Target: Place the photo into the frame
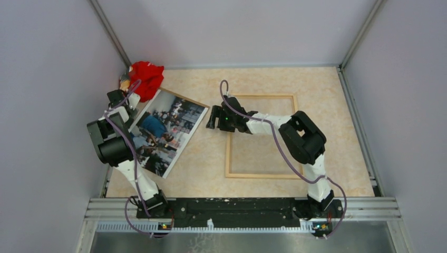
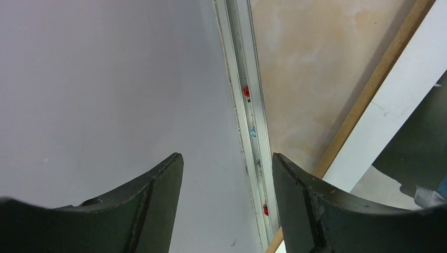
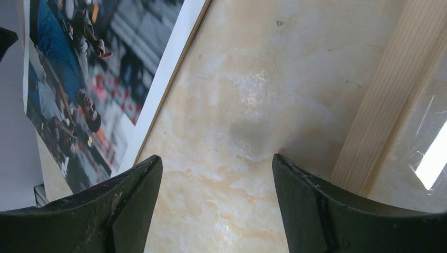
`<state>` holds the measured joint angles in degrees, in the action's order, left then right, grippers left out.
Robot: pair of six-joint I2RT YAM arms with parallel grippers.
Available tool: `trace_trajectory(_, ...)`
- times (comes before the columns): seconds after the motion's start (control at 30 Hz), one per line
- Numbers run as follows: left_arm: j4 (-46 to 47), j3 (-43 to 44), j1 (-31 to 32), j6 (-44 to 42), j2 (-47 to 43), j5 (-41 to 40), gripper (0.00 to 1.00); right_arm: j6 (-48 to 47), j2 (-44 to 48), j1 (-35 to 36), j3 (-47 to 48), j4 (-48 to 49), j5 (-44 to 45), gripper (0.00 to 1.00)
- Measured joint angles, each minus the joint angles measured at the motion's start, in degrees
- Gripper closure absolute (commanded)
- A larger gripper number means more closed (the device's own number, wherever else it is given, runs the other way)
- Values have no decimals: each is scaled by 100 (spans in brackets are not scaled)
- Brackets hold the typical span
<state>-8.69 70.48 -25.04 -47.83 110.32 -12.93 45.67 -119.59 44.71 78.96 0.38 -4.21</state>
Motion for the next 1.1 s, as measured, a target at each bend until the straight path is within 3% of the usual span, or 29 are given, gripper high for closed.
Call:
trace_trajectory(0.47,822,-640,310,-48,-68,-365,32,192,37,-24,-136,177,-7,24)
trace_trajectory(1.1,-1113,-826,828,35,-796,1071,35,586,223,-118,-581,634,-87,24)
